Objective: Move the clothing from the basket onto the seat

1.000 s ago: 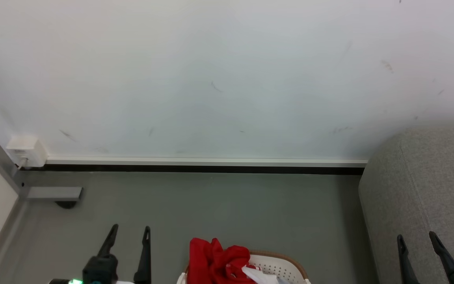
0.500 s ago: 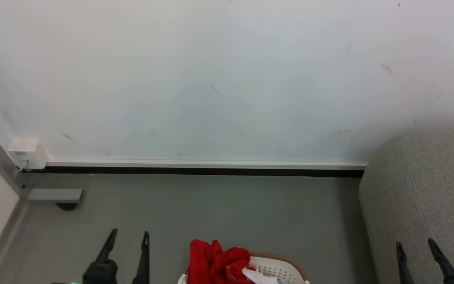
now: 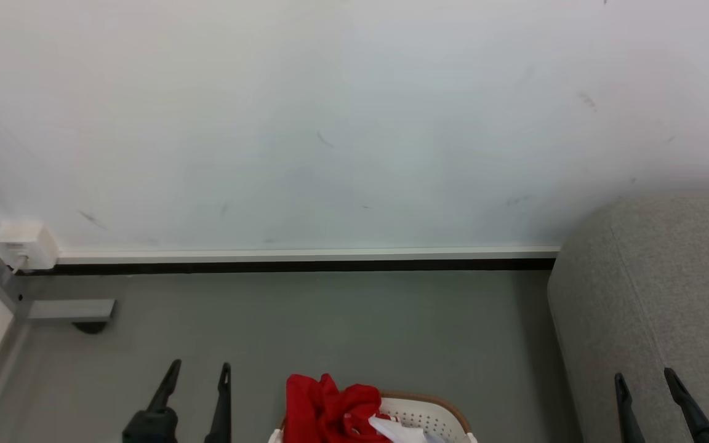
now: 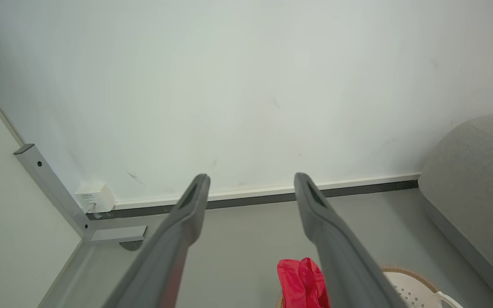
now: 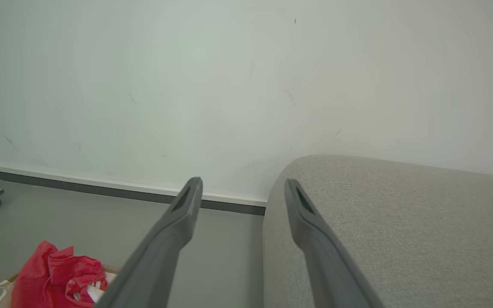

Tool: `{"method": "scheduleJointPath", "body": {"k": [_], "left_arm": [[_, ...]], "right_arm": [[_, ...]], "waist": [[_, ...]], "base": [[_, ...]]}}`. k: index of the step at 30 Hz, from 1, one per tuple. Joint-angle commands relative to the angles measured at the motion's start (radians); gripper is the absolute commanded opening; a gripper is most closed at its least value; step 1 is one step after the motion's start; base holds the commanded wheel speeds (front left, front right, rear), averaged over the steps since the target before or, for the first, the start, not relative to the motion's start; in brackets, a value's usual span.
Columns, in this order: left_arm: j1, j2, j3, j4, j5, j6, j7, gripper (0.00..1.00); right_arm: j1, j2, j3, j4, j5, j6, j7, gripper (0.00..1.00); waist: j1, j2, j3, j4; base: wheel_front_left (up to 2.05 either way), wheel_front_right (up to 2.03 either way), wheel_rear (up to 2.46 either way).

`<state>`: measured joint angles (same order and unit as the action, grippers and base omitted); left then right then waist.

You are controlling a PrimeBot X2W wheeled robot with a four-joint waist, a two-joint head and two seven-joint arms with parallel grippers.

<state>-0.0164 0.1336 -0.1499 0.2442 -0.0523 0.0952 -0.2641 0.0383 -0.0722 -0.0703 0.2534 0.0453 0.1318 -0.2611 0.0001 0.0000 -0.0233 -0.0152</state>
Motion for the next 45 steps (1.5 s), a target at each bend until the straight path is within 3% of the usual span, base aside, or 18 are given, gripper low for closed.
{"method": "scheduleJointPath", "body": {"k": [1, 7, 15, 24, 36, 45], "left_arm": [[-0.011, -0.003, 0.001, -0.001, 0.017, -0.009, -0.001, 1.0], [-0.05, -0.009, -0.018, 0.032, 0.023, -0.056, -0.001, 1.0], [-0.142, -0.014, -0.116, 0.235, 0.046, -0.148, 0.001, 1.0], [-0.275, -0.006, -0.216, 0.476, 0.078, -0.206, 0.149, 1.0], [-0.446, -0.029, -0.299, 0.752, 0.0, -0.225, 0.323, 1.0], [-0.561, 0.025, -0.525, 0.867, 0.04, -0.225, 0.377, 1.0]], "right_arm": [[-0.008, -0.005, 0.001, -0.011, 0.007, -0.002, -0.003, 1.0], [-0.029, -0.01, 0.025, -0.039, 0.023, -0.002, -0.003, 1.0], [-0.056, -0.015, 0.065, -0.083, 0.041, -0.002, -0.003, 1.0], [-0.102, -0.004, 0.108, -0.144, 0.058, -0.002, -0.003, 1.0], [-0.165, 0.012, 0.147, -0.191, 0.095, -0.002, -0.003, 1.0], [-0.248, 0.023, 0.191, -0.222, 0.154, -0.002, -0.003, 1.0]], "waist": [[-0.0001, 0.0, 0.007, -0.01], [-0.0001, 0.0, 0.032, -0.056], [-0.0001, 0.0, 0.06, -0.159], [-0.0001, 0.0, 0.129, -0.289], [-0.0001, 0.0, 0.29, -0.381], [-0.0001, 0.0, 0.452, -0.433]], "base": [[0.0, 0.0, 0.0], [0.0, 0.0, 0.0], [0.0, 0.0, 0.0], [0.0, 0.0, 0.0], [0.0, 0.0, 0.0], [0.0, 0.0, 0.0]]}}
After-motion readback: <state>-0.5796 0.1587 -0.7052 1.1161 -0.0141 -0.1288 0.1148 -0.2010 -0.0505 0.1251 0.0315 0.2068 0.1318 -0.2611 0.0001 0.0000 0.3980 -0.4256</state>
